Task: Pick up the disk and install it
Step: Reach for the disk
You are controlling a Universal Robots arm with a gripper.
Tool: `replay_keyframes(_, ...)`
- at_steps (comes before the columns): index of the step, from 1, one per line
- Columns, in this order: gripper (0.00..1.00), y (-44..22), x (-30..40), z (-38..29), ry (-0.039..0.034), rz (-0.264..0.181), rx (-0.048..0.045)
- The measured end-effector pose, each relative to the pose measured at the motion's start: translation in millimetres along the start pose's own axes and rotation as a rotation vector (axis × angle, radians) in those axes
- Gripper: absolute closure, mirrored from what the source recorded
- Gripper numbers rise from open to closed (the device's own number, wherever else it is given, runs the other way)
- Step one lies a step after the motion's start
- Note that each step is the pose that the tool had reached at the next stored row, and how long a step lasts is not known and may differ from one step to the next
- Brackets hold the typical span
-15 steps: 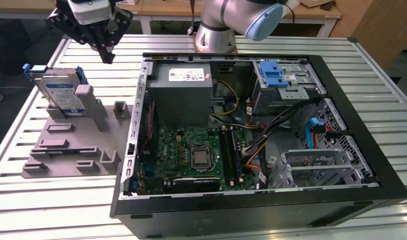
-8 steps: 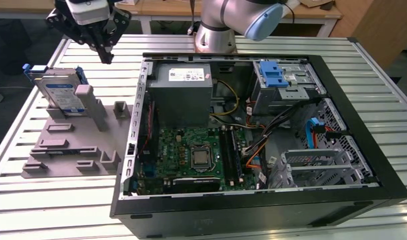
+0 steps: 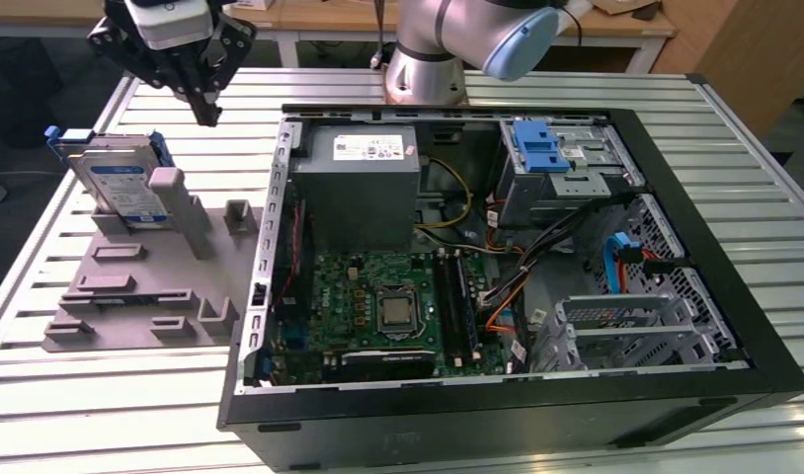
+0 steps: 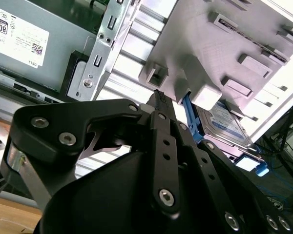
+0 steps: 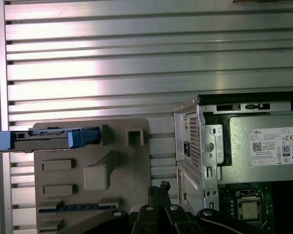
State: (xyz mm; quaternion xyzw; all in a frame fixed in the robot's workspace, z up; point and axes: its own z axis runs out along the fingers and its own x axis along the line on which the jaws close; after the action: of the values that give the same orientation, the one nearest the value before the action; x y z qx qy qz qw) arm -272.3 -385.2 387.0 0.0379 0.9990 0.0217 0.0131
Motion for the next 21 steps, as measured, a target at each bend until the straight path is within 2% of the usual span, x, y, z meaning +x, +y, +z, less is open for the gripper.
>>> replay_keyframes(21,0.89,-0.5,6.3,0.6,-0.0001,0.0,-0.0001)
